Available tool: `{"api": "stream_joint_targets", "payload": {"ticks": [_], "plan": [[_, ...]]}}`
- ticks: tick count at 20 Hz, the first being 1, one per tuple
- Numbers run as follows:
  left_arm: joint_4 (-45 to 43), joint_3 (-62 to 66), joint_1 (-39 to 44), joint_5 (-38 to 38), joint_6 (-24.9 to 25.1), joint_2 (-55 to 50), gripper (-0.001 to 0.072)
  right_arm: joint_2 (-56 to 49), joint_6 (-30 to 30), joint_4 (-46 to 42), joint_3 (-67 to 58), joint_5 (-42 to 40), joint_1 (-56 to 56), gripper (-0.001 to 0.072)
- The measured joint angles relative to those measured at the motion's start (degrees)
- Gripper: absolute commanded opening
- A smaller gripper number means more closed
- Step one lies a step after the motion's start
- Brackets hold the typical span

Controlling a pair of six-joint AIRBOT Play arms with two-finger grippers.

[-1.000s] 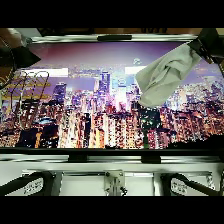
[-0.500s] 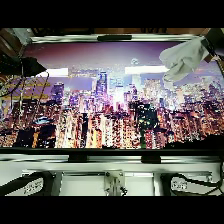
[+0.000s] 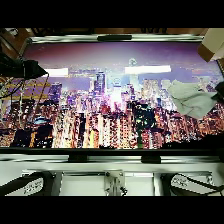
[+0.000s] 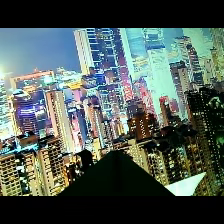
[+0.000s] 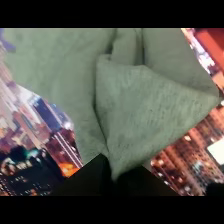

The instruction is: Fold the shirts.

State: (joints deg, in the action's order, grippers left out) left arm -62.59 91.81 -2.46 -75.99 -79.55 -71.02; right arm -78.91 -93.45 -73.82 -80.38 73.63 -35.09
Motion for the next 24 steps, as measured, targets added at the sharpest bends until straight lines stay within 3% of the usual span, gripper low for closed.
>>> {"api": "stream_joint_targets", "payload": {"ticks": [10,12,13,14,19,22,24], "plan": [[0.0,0.0,0.0,-0.2,-0.6,0.0,0.0035,12.6,-1.8,-9.3,31.3,-1.6,-2.2,0.0074],[0.0,0.0,0.0,-0.2,-0.6,0.0,0.0035,14.3,-2.1,-11.4,34.8,-2.1,-2.3,0.0102],[0.0,0.0,0.0,-0.2,-0.6,0.0,0.0035,15.1,-2.2,-12.5,35.7,-2.2,-2.3,0.0279],[0.0,0.0,0.0,-0.2,-0.6,0.0,0.0034,15.8,-2.4,-14.0,36.2,-2.1,-2.3,0.0533],[0.0,0.0,0.1,-0.2,-0.6,-0.2,0.0032,18.8,0.4,-26.3,28.3,2.0,-2.3,0.0548],[-3.9,0.0,2.4,-0.2,0.0,-0.6,0.0030,19.5,2.4,-25.0,16.3,-0.2,0.0,0.0548],[-14.1,0.0,7.2,-1.8,-1.1,-1.6,0.0032,19.7,3.1,-21.2,9.3,-3.7,5.7,0.0548]]}}
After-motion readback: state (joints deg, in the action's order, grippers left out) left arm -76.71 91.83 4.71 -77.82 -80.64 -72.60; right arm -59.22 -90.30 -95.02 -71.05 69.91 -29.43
